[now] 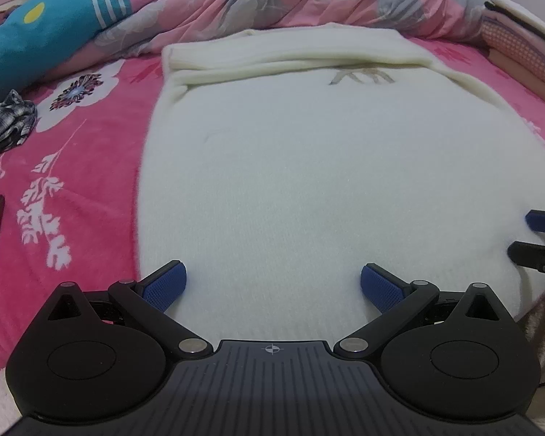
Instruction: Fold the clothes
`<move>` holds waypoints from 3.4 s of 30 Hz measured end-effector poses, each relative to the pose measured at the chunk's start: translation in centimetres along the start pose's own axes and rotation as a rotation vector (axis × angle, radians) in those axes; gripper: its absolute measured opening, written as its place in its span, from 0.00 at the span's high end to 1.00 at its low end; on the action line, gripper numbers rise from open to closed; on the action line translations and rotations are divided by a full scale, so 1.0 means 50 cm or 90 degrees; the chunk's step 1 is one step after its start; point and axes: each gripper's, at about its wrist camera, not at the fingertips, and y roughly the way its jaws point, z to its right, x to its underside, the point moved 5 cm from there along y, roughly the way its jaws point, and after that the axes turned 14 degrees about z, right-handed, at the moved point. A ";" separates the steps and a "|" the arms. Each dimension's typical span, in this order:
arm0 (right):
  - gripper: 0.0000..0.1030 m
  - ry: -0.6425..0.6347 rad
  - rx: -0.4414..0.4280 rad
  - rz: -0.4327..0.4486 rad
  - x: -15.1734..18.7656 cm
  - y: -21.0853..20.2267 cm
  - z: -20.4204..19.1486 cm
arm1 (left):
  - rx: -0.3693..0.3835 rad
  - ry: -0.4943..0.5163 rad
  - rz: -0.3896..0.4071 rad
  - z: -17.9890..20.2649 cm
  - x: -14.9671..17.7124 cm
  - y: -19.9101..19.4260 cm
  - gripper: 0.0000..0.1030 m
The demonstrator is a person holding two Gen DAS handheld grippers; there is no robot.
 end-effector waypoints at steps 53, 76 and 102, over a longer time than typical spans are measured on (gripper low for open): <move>0.13 0.128 0.059 0.041 -0.071 -0.033 0.039 | -0.015 -0.026 -0.082 -0.005 -0.019 0.007 0.00; 0.01 0.089 0.142 0.025 -0.059 -0.005 0.038 | -0.027 -0.037 -0.119 -0.005 -0.027 0.014 0.00; 0.22 -0.174 -0.060 0.053 -0.012 -0.020 -0.185 | -0.045 -0.044 -0.136 -0.002 -0.029 0.018 0.00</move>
